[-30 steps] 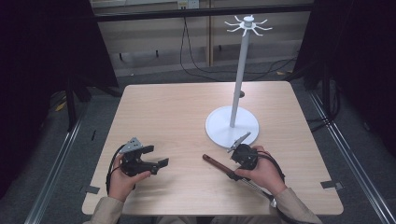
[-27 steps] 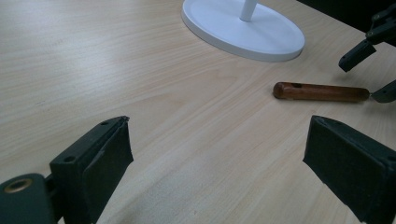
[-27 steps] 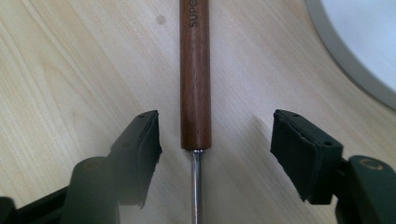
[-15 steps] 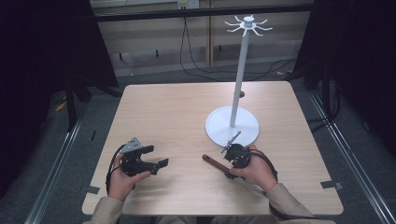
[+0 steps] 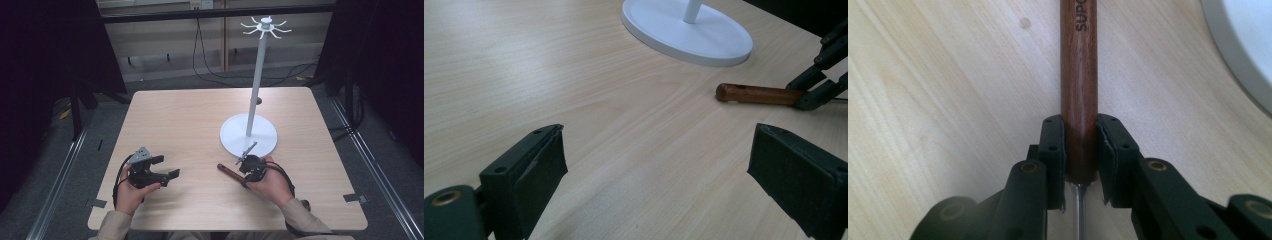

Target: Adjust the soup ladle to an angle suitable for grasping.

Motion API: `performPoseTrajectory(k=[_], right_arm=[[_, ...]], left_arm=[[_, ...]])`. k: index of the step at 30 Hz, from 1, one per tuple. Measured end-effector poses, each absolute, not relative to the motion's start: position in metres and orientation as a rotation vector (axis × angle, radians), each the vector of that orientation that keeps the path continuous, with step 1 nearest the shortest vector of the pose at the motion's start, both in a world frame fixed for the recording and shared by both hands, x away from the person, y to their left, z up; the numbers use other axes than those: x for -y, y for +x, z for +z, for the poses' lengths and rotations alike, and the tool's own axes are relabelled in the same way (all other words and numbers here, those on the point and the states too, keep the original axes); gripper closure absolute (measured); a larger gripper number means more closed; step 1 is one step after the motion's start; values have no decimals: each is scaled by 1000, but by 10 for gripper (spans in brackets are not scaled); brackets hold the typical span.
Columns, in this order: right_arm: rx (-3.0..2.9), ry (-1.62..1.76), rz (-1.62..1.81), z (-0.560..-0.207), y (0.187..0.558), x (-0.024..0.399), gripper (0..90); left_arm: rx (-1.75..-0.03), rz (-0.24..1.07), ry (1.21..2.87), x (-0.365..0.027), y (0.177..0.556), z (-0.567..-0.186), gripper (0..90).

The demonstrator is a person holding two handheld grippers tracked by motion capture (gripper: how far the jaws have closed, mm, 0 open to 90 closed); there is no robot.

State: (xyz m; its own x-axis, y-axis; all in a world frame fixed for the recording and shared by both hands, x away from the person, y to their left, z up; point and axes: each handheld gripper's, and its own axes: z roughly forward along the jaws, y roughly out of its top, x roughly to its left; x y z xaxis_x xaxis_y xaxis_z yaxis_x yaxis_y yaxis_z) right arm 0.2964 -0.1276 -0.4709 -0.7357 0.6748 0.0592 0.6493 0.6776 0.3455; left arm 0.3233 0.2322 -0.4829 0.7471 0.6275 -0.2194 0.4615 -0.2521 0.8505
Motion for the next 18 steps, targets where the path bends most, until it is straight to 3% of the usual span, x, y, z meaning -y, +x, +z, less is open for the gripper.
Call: performPoseTrajectory(k=[18], right_arm=[[-2521, 1088, 1107, -414, 286, 164, 754]], left_arm=[[-846, 188, 1883, -230, 325, -484, 80]])
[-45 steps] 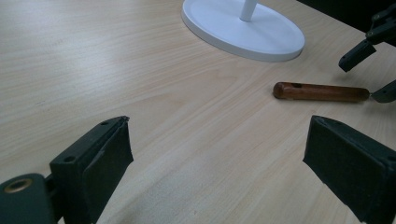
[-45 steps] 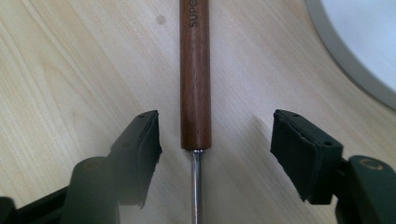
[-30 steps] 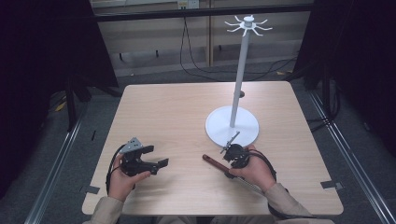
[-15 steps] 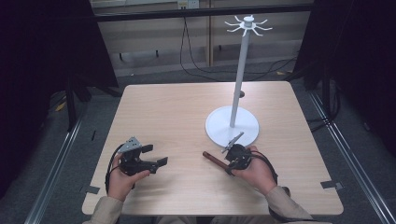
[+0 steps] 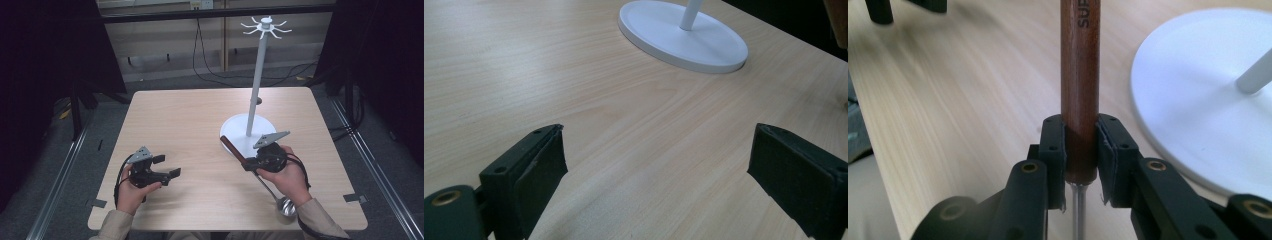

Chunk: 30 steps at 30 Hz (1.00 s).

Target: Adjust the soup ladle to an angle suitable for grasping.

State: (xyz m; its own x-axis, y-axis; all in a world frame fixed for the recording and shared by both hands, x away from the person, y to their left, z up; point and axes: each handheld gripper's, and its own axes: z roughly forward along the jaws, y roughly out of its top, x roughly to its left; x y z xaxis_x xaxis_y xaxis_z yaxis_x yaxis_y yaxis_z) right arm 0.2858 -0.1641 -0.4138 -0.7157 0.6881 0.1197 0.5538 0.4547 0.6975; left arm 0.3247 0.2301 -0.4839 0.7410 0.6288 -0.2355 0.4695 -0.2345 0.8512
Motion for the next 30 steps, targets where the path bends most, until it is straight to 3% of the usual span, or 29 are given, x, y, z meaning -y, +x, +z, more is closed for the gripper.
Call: performPoseTrajectory(k=[30], right_arm=[[-2023, 1041, 1632, -388, 258, 211, 754]], left_arm=[[-822, 198, 1895, -225, 325, -484, 82]])
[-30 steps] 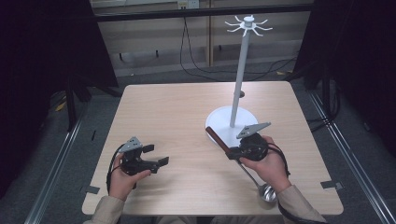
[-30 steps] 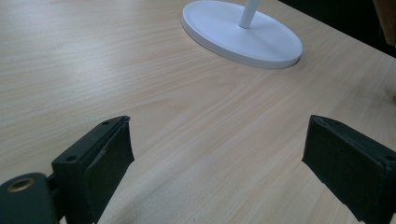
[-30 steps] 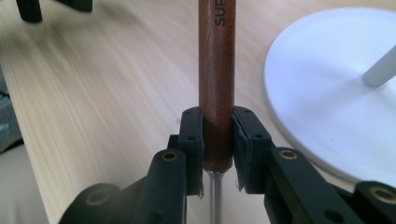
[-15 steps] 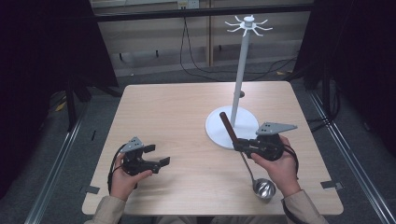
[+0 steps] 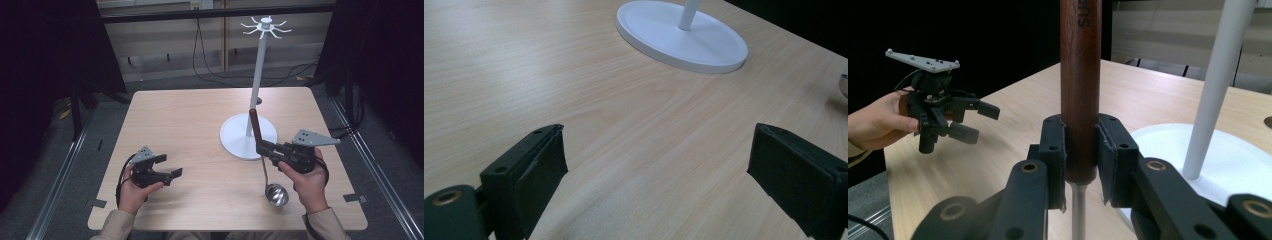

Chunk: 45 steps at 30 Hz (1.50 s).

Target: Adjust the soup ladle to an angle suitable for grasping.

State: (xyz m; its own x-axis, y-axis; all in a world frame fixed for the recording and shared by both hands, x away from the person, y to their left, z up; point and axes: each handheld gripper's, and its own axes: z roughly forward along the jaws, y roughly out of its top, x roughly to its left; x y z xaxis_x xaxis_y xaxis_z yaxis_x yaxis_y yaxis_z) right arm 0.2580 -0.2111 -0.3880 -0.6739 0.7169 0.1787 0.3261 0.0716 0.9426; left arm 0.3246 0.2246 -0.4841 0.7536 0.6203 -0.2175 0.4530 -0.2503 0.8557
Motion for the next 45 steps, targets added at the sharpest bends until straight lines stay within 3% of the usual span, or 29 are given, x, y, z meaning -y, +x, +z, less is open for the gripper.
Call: performPoseTrajectory(k=[45], right_arm=[[-1547, 1083, 1594, -324, 276, 212, 753]], left_arm=[[-818, 216, 1866, -229, 326, -481, 65]])
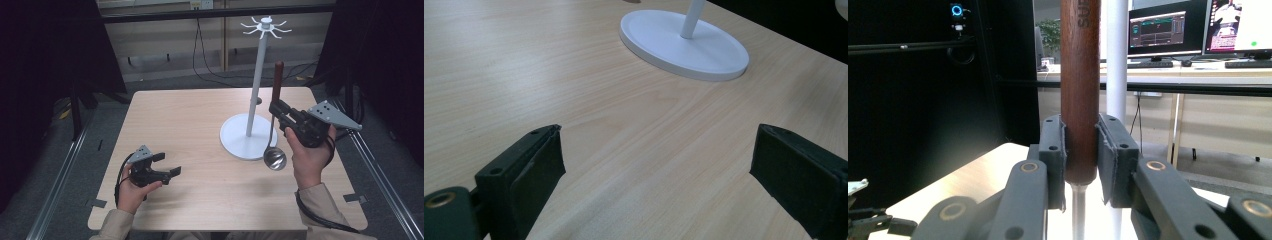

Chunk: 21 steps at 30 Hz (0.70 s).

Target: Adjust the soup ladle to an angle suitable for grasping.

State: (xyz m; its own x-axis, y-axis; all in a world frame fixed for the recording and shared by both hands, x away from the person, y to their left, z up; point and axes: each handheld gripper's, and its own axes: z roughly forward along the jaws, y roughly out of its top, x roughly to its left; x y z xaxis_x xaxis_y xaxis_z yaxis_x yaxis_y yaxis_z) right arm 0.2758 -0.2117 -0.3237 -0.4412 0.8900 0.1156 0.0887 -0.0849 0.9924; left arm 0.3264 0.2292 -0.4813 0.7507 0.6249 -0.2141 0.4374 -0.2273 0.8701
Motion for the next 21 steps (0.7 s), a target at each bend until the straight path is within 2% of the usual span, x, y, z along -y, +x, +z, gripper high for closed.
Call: performPoseTrajectory(k=[21], right_arm=[[-1474, 1084, 1551, -292, 294, 211, 753]], left_arm=[[-818, 207, 1865, -228, 326, -483, 66]])
